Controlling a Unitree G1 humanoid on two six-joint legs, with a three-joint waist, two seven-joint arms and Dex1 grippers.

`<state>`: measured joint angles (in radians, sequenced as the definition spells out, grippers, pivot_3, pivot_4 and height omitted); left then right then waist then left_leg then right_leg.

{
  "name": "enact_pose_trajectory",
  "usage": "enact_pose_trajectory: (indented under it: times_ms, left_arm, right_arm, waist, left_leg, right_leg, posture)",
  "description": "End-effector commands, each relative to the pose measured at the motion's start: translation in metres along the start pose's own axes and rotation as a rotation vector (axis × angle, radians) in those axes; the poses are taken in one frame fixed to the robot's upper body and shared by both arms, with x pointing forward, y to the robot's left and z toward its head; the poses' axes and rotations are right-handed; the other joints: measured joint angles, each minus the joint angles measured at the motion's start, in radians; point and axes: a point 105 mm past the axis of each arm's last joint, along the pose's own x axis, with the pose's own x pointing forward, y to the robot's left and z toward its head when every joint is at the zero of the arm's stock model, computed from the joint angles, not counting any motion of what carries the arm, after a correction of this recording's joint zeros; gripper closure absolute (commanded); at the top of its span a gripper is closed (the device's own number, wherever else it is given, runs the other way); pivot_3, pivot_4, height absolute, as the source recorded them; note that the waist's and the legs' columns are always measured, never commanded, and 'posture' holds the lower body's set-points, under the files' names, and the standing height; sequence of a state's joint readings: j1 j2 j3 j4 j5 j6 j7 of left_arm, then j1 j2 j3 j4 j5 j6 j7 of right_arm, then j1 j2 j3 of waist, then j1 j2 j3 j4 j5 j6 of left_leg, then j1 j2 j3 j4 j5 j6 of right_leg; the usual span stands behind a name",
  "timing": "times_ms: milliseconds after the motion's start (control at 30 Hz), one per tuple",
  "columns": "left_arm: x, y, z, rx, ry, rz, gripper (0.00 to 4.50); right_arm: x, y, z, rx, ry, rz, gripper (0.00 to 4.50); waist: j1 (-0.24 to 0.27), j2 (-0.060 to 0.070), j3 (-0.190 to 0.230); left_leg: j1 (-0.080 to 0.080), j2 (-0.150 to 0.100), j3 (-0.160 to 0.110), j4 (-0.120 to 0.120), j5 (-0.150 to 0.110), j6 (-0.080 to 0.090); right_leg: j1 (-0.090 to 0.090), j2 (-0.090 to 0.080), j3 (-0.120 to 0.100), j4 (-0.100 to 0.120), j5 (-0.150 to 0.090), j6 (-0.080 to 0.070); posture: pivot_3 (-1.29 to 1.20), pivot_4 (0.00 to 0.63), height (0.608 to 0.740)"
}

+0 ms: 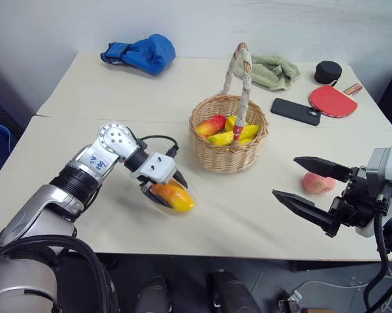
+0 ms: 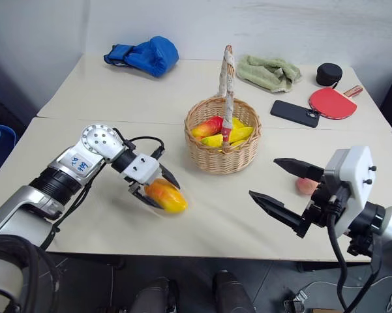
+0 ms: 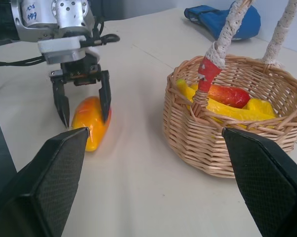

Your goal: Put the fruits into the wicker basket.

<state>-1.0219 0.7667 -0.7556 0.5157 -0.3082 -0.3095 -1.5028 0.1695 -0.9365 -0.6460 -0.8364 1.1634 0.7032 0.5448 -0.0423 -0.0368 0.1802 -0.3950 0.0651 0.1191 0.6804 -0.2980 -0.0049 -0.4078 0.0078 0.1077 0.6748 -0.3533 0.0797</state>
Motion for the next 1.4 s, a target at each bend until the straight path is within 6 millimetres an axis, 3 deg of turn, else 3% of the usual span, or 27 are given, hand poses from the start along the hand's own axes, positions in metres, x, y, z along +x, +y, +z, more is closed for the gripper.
enact_pose_trajectory:
  times_ms: [33, 133, 300, 433, 567, 700, 900, 1033, 1100, 1333, 1400]
  left_arm:
    - [0.001, -0.016, -0.009, 0.012, 0.061, -0.139, 1.24]
    - [0.003, -0.01, -0.012, 0.023, 0.06, -0.109, 1.79]
    - [0.002, -0.007, -0.015, 0.012, 0.054, -0.087, 1.85]
    - [-0.016, 0.01, 0.014, -0.096, -0.134, 0.005, 1.85]
    - [-0.057, 0.054, 0.059, -0.176, -0.383, 0.185, 1.85]
    - [-0.083, 0.103, 0.087, -0.113, -0.43, 0.441, 1.85]
    - [-0.063, 0.135, 0.099, -0.052, -0.367, 0.5, 1.85]
    - [-0.045, 0.16, 0.075, -0.029, -0.09, 0.662, 1.85]
    - [-0.043, 0.166, 0.07, -0.019, -0.033, 0.708, 1.85]
    - [-0.042, 0.18, 0.09, -0.021, -0.111, 0.766, 1.85]
    - [-0.041, 0.182, 0.093, -0.026, -0.126, 0.774, 1.16]
  right_arm:
    - [0.0, 0.003, 0.009, -0.032, -0.035, -0.003, 0.0]
    - [0.001, 0.004, 0.009, -0.03, -0.038, -0.004, 0.0]
    - [0.002, 0.004, 0.012, -0.026, -0.052, -0.001, 0.0]
    - [0.002, 0.0, 0.014, -0.022, -0.058, -0.009, 0.0]
    - [0.003, 0.0, 0.014, -0.025, -0.053, -0.008, 0.0]
    - [0.003, -0.001, 0.015, -0.021, -0.059, -0.006, 0.0]
    - [0.006, -0.001, 0.014, -0.021, -0.062, -0.007, 0.0]
    - [0.006, -0.001, 0.016, -0.025, -0.071, -0.01, 0.0]
    - [0.006, -0.001, 0.017, -0.024, -0.076, -0.017, 0.0]
    - [0.005, 0.002, 0.015, -0.014, -0.078, -0.029, 0.0]
    - [0.007, 0.001, 0.014, -0.014, -0.08, -0.029, 0.0]
  waist:
    - [0.001, 0.0, 0.0]
    - [0.003, 0.001, 0.0]
    - [0.012, 0.002, -0.001]
    - [0.011, 0.002, -0.001]
    - [0.016, 0.001, 0.0]
    - [0.015, 0.001, 0.0]
    - [0.01, 0.001, -0.001]
    - [0.014, 0.001, 0.0]
    - [0.014, 0.001, 0.0]
    - [0.015, 0.001, 0.0]
    - [0.016, 0.001, 0.0]
  left_leg:
    - [0.0, 0.0, 0.0, 0.0, 0.0, 0.0]
    - [0.001, 0.0, 0.0, 0.0, 0.0, 0.0]
    - [0.009, -0.001, -0.001, 0.0, -0.003, 0.006]
    - [0.009, 0.0, -0.001, 0.0, -0.004, 0.007]
    - [0.004, 0.0, -0.003, 0.001, -0.004, 0.006]
    - [0.001, -0.002, -0.005, 0.003, -0.003, 0.005]
    - [0.003, -0.002, -0.003, 0.001, -0.004, 0.004]
    - [0.003, -0.002, -0.003, 0.001, -0.004, 0.004]
    - [0.003, -0.002, -0.003, 0.0, -0.004, 0.004]
    - [0.003, -0.002, -0.001, 0.0, -0.004, 0.004]
    - [0.003, -0.002, -0.001, 0.0, -0.004, 0.004]
  right_leg:
    - [0.0, 0.0, 0.0, 0.0, 0.0, 0.0]
    - [0.001, 0.0, 0.0, 0.0, 0.0, 0.0]
    - [0.011, -0.001, 0.0, -0.004, 0.0, 0.0]
    - [0.012, -0.001, -0.001, -0.004, 0.0, 0.0]
    - [0.009, -0.001, -0.004, -0.003, 0.0, 0.0]
    - [0.008, -0.001, -0.006, -0.007, -0.001, 0.0]
    - [0.01, 0.0, -0.003, -0.01, -0.001, 0.002]
    - [0.01, -0.001, -0.002, -0.01, -0.001, 0.002]
    - [0.01, -0.001, -0.001, -0.011, -0.001, 0.003]
    - [0.01, -0.001, -0.001, -0.011, 0.0, 0.003]
    - [0.01, -0.001, -0.001, -0.011, 0.0, 0.003]
  posture:
    - [0.0, 0.15, 0.74]
    - [0.0, 0.15, 0.74]
    - [0.0, 0.15, 0.74]
    - [0.0, 0.15, 0.74]
    - [0.0, 0.15, 0.74]
    - [0.0, 0.15, 0.74]
    - [0.0, 0.15, 0.74]
    - [0.0, 0.15, 0.74]
    - [0.0, 0.15, 0.74]
    - [0.0, 0.15, 0.74]
    - [0.0, 0.15, 0.74]
